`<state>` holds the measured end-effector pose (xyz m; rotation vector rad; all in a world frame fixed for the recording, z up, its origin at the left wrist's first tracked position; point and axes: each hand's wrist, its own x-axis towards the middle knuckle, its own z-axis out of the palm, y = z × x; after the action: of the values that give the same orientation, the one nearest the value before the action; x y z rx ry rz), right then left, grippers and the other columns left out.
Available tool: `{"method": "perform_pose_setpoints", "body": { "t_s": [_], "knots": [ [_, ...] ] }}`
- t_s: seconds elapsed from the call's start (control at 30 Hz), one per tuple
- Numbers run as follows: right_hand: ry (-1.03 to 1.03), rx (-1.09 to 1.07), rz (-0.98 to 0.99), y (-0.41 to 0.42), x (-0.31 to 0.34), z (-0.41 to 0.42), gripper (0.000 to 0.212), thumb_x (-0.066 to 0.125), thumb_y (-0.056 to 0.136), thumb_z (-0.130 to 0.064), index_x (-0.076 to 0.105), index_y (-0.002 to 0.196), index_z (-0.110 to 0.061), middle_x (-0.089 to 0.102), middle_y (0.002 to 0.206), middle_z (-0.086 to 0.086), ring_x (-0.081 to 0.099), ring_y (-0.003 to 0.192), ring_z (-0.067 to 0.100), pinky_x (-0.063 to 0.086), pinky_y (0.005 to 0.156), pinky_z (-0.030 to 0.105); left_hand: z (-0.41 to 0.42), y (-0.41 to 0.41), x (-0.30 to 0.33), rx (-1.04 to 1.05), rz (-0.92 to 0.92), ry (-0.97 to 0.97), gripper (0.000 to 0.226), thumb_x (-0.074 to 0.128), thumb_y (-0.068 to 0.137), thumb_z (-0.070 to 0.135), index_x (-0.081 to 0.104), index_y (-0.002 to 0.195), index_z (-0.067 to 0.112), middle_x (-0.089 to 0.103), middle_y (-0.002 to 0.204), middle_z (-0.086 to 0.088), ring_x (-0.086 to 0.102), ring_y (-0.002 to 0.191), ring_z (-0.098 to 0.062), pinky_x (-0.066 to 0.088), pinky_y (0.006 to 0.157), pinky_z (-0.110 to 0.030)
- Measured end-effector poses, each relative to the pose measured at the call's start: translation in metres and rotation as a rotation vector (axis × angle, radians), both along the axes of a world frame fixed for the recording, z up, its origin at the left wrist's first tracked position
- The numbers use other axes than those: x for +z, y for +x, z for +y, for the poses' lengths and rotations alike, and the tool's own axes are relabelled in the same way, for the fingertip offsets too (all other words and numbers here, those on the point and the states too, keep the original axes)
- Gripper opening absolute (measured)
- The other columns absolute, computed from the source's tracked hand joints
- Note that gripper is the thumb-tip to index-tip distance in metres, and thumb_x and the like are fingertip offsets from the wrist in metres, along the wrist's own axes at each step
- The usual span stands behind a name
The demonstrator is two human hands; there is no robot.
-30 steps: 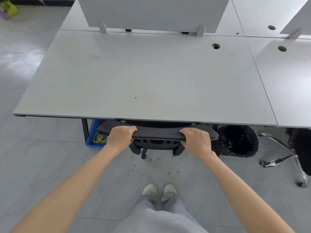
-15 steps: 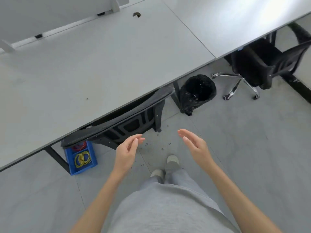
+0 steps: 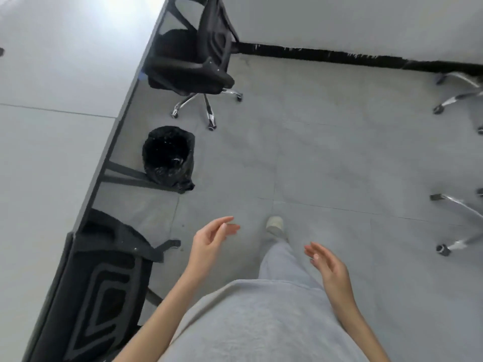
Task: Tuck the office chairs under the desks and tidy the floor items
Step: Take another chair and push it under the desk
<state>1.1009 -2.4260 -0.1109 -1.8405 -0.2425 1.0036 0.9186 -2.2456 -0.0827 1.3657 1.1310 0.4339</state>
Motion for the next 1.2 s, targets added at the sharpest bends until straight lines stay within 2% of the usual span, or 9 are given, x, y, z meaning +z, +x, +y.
{"method": "perform_pose_setpoints", "body": {
  "t_s": [0.1,0.23,0.3,0.4,0.57,0.73,0.9,1.07,1.2],
  "knots": [
    [0.013,-0.073,-0.012,0.052,-0.007,0.026,0.024,0.049,0.093,-0.005,0.061,0.107,-0.02,0.067,0.105,-0.006,0.061,0.108,0.017,0.046,0.099,0.036,0.043,0.072,-0.001,-0.126,0.016,0.033,0.024,0.045,0.095,0.008,0.064,0.101,0.022,0.074,0.084,0.015,0.068,0.084,-0.007,0.05,0.073,-0.015],
    [0.053,-0.033,-0.018,0.149,0.003,0.095,0.024,0.049,0.092,-0.002,0.06,0.109,-0.015,0.066,0.105,0.0,0.062,0.104,0.012,0.049,0.086,0.012,0.086,0.147,0.0,-0.131,0.051,0.039,0.022,0.047,0.095,0.013,0.064,0.1,0.026,0.073,0.09,0.015,0.068,0.084,-0.008,0.05,0.074,-0.018],
    [0.109,0.01,-0.037,0.196,0.017,0.137,0.025,0.048,0.092,0.001,0.06,0.109,-0.014,0.066,0.104,-0.001,0.063,0.098,0.003,0.048,0.081,0.008,0.104,0.173,-0.001,-0.097,0.066,0.055,0.017,0.05,0.093,0.02,0.064,0.099,0.028,0.073,0.091,0.014,0.068,0.083,-0.008,0.051,0.074,-0.02],
    [0.161,0.069,-0.069,0.261,0.034,0.201,0.026,0.047,0.092,0.0,0.06,0.109,-0.015,0.066,0.103,-0.005,0.061,0.091,-0.011,0.047,0.086,0.01,0.129,0.204,-0.004,0.0,0.09,0.021,0.021,0.048,0.095,0.011,0.065,0.1,0.022,0.074,0.086,0.011,0.068,0.08,-0.007,0.051,0.07,-0.015],
    [0.227,0.087,-0.114,0.354,0.04,0.295,0.027,0.047,0.092,0.001,0.06,0.11,-0.014,0.065,0.101,-0.011,0.061,0.094,-0.009,0.046,0.087,0.01,0.184,0.272,-0.017,0.107,0.087,-0.047,0.023,0.044,0.095,0.007,0.065,0.099,0.015,0.075,0.083,0.0,0.068,0.079,-0.009,0.05,0.065,-0.011],
    [0.162,0.071,-0.118,0.436,0.014,0.36,0.026,0.047,0.092,0.001,0.061,0.106,-0.016,0.067,0.101,-0.006,0.062,0.091,-0.01,0.046,0.082,0.009,0.286,0.396,-0.036,0.044,0.039,-0.029,0.024,0.044,0.095,0.007,0.064,0.098,0.02,0.074,0.081,0.013,0.068,0.078,-0.008,0.051,0.066,-0.014],
    [0.057,0.002,-0.095,0.507,0.008,0.395,0.03,0.05,0.092,-0.002,0.061,0.097,-0.029,0.068,0.103,-0.008,0.063,0.099,0.001,0.05,0.086,0.015,0.407,0.53,-0.006,-0.067,-0.034,0.063,0.027,0.044,0.095,0.009,0.062,0.096,0.029,0.073,0.08,0.019,0.068,0.08,-0.007,0.049,0.07,-0.013],
    [0.015,-0.025,-0.07,0.584,0.013,0.455,0.025,0.052,0.091,-0.004,0.064,0.098,-0.026,0.072,0.095,-0.011,0.065,0.095,0.003,0.05,0.088,0.026,0.5,0.629,0.026,-0.094,-0.085,0.145,0.025,0.045,0.095,0.01,0.063,0.1,0.028,0.073,0.084,0.015,0.068,0.084,-0.007,0.05,0.077,-0.017],
    [0.025,0.08,-0.065,0.654,0.011,0.537,0.022,0.049,0.093,-0.005,0.062,0.104,-0.018,0.069,0.101,-0.006,0.064,0.091,-0.003,0.049,0.083,0.019,0.546,0.673,0.021,-0.045,-0.062,0.154,0.025,0.045,0.095,0.01,0.062,0.103,0.027,0.072,0.09,0.012,0.068,0.085,-0.006,0.05,0.08,-0.018]
  ]
}}
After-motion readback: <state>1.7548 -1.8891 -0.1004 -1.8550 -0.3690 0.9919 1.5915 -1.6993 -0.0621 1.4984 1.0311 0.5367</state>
